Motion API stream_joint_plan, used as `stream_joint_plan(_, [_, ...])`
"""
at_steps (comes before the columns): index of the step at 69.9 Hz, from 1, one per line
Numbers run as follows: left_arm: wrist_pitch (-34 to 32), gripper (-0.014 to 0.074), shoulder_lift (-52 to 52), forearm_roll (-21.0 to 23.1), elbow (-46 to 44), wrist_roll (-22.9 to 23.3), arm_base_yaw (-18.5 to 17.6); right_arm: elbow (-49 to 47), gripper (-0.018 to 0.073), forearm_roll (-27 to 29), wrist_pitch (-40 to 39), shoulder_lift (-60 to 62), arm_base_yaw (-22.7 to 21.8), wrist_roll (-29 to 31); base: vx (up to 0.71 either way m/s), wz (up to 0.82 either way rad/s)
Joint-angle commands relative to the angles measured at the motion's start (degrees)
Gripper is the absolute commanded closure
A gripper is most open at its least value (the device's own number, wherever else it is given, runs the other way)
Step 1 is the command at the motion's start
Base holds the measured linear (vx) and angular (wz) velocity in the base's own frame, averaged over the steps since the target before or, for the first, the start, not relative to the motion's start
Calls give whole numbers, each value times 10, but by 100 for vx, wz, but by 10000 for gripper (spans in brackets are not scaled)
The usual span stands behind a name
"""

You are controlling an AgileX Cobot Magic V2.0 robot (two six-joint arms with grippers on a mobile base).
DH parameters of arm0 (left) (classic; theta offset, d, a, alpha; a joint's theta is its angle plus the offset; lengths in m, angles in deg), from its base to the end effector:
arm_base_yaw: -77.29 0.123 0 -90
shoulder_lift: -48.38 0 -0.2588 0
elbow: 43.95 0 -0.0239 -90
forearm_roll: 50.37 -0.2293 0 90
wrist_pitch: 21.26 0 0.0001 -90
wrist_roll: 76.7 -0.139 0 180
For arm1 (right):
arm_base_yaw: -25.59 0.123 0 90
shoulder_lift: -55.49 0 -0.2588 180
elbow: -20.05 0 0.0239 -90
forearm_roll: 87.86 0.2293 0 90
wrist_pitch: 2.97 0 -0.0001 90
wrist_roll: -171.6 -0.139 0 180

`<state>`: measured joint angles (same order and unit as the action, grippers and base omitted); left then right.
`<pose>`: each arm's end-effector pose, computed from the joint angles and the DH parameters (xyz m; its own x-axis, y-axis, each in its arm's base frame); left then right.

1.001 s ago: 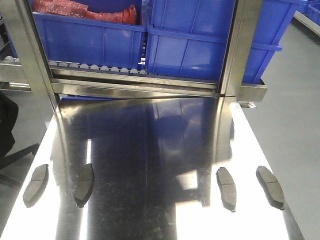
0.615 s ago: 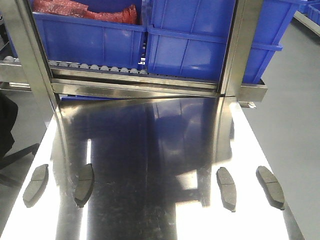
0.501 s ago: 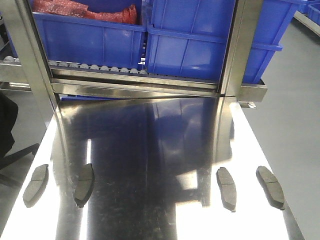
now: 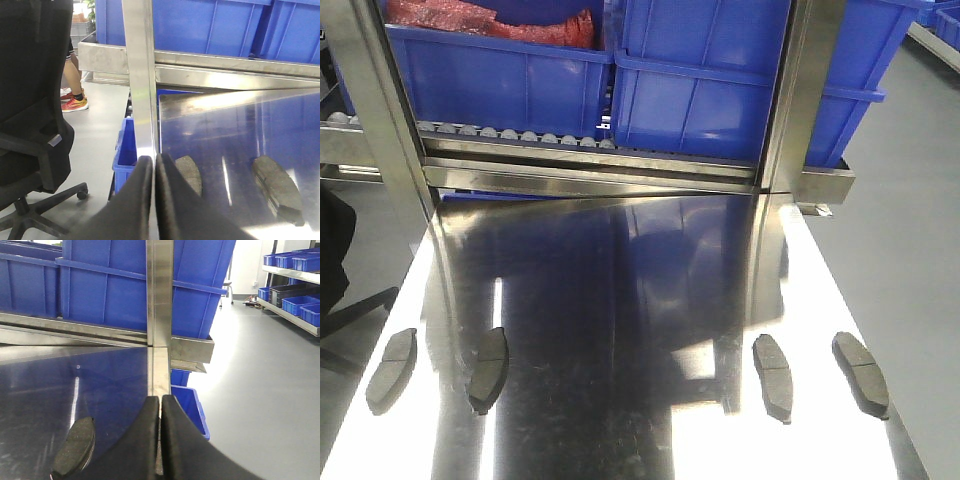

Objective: Move and align brake pads A on conveyor

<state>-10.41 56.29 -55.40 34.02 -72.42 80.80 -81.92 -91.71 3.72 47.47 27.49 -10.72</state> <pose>0.1083 0.0090 0.1826 -0.1172 0.0044 -0.9931 -0.0762 0.9970 0.0134 0.1096 0.0025 0.1920 -0.0468 -0.0278 -0.9985 -0.0266 0.9993 -0.0266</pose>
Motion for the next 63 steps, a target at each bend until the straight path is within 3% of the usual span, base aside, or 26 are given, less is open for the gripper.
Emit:
stream_joint_plan(1, [-48, 594, -7, 0, 16, 4, -3, 4, 563, -4, -42, 6, -2, 3, 0, 0])
stream_joint_plan(16, [-57, 594, -7, 2, 14, 6, -3, 4, 563, -4, -42, 6, -2, 3, 0, 0])
stream_joint_plan(25, [-73, 594, -5, 9, -30, 9, -3, 4, 563, -4, -42, 6, -2, 3, 0, 0])
stream_joint_plan(45, [61, 594, 152, 5, -229, 8, -3, 4, 563, -4, -42, 6, -2, 3, 0, 0])
stream_joint_plan(63, [69, 590, 259, 5, -286, 8, -3, 4, 563, -4, -42, 6, -2, 3, 0, 0])
